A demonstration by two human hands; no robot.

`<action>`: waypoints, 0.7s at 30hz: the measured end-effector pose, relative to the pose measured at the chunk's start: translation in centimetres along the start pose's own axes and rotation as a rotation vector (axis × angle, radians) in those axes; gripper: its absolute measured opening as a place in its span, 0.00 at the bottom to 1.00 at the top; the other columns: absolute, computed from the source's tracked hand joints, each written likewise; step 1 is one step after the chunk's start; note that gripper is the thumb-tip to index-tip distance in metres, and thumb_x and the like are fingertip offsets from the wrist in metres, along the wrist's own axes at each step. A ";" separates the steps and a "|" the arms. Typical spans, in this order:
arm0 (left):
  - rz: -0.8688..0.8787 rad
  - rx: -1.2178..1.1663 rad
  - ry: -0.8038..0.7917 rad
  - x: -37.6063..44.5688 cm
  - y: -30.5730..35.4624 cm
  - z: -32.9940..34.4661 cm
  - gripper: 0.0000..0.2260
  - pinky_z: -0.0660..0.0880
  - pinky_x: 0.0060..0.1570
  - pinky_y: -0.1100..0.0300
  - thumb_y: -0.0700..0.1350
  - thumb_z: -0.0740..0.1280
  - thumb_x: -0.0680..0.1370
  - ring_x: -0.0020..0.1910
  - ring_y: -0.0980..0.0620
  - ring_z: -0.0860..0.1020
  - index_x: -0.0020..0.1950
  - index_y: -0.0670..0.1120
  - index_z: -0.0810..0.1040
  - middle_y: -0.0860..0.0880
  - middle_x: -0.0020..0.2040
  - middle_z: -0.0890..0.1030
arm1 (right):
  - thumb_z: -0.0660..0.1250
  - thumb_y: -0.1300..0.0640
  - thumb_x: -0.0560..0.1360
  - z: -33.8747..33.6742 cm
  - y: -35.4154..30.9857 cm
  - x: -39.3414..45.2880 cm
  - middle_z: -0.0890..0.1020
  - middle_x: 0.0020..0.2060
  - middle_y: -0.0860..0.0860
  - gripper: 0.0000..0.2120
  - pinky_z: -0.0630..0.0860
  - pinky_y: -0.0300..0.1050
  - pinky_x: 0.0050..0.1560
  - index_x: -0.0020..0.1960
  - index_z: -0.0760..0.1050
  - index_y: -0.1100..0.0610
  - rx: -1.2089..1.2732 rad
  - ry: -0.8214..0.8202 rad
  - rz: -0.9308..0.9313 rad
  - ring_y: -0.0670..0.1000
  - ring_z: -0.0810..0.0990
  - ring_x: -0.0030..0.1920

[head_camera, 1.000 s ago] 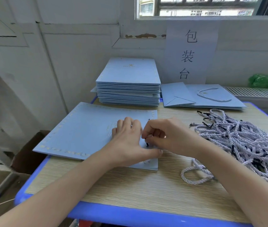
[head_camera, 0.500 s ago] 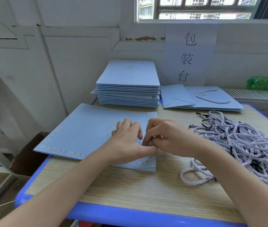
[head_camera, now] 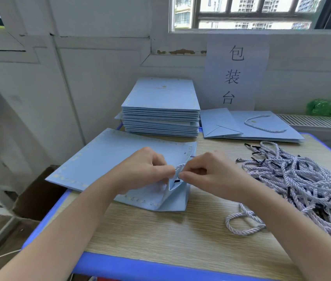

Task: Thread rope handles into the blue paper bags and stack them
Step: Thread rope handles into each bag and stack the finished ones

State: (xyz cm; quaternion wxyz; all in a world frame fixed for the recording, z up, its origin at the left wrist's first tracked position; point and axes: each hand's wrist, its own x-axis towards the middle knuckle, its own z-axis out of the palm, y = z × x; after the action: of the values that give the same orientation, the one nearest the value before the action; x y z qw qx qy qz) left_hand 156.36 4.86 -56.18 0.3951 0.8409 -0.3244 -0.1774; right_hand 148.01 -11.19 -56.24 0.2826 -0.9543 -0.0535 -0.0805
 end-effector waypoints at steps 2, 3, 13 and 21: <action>0.005 0.010 0.001 0.0 0.0 0.1 0.18 0.64 0.33 0.66 0.48 0.70 0.71 0.25 0.63 0.69 0.20 0.51 0.74 0.57 0.30 0.75 | 0.66 0.52 0.74 0.5 0.0 0.2 0.70 0.22 0.47 0.12 0.61 0.38 0.28 0.37 0.81 0.57 -0.017 -0.001 0.040 0.45 0.65 0.27; 0.002 0.021 0.007 0.1 0.0 0.1 0.15 0.65 0.35 0.64 0.51 0.69 0.68 0.27 0.62 0.70 0.22 0.51 0.75 0.56 0.31 0.75 | 0.67 0.51 0.74 0.7 0.1 0.4 0.70 0.22 0.47 0.13 0.60 0.38 0.28 0.36 0.80 0.58 0.007 -0.008 0.059 0.45 0.65 0.26; 0.051 0.188 0.026 0.4 -0.4 0.4 0.15 0.72 0.57 0.59 0.58 0.66 0.60 0.52 0.62 0.73 0.44 0.56 0.75 0.56 0.51 0.76 | 0.71 0.53 0.71 1.2 0.5 1.0 0.72 0.24 0.44 0.08 0.63 0.32 0.28 0.36 0.78 0.54 0.104 -0.085 0.108 0.39 0.68 0.25; 0.040 0.330 -0.113 0.3 -1.3 -0.4 0.31 0.62 0.65 0.56 0.63 0.61 0.57 0.64 0.59 0.60 0.59 0.61 0.69 0.59 0.63 0.68 | 0.68 0.59 0.71 -3.2 2.1 -0.3 0.71 0.26 0.44 0.11 0.63 0.34 0.29 0.32 0.71 0.52 -0.154 -0.107 0.136 0.41 0.66 0.27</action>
State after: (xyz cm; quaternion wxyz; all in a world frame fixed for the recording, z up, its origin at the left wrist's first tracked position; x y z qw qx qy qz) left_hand 157.29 5.52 -56.99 0.2361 0.8766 -0.3873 -0.1610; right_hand 147.64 -14.72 -54.76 0.2101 -0.9776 0.0029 -0.0140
